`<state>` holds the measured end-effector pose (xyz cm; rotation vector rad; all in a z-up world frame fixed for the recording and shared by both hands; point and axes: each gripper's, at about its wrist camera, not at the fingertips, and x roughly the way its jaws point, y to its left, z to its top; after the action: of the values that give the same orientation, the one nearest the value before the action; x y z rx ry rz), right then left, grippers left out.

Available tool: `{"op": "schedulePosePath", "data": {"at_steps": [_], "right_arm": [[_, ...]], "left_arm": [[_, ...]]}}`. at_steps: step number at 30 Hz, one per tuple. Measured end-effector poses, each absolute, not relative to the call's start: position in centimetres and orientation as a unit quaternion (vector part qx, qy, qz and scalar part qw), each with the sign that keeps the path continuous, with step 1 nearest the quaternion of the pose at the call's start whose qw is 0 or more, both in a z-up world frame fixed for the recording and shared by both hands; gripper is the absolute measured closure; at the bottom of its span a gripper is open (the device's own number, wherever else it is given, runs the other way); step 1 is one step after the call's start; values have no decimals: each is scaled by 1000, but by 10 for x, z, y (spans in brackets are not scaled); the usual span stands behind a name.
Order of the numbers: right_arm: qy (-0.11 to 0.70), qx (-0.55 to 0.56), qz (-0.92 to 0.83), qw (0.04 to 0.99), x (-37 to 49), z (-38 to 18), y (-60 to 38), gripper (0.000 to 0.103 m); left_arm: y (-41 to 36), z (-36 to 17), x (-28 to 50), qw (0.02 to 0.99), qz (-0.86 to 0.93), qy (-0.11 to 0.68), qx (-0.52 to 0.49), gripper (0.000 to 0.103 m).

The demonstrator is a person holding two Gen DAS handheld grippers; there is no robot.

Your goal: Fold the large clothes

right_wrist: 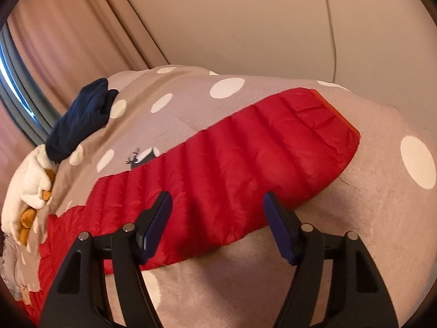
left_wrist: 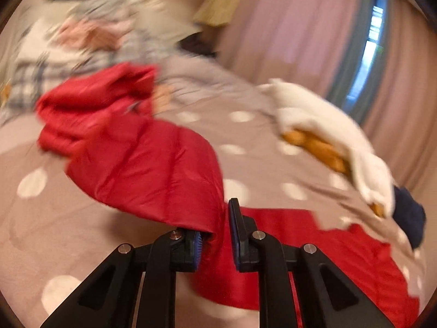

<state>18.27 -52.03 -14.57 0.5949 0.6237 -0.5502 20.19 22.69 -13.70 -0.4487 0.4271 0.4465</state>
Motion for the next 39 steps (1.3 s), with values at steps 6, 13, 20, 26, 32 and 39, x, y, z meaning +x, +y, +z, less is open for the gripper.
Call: {"op": "schedulePosePath", "data": {"at_steps": [6,13,20,26,32,39], "right_arm": [[281,289,-307,862,169,-141,-525,33],[279,329,-335,838,147,-149,-556,28],[277,392,-340,808,132,-162,-581,25],[251,432,-340,797,115,-163,-588,25],[244,449,-344,788,113,-162,-588,23],[247,440,-346,791,118,-161,-589,22]], "left_arm": [[121,-124,226,951,141,215,-172,86],[33,-146,245,953,81,261,-134,86],[-30,-150,245,952,20,286,-108,86],[-99,-148,258,945,-41,306,-110,86],[-132,-168,262,939,-33,331,-84,86],[-142,-163,257,930,0,362,-60,49]]}}
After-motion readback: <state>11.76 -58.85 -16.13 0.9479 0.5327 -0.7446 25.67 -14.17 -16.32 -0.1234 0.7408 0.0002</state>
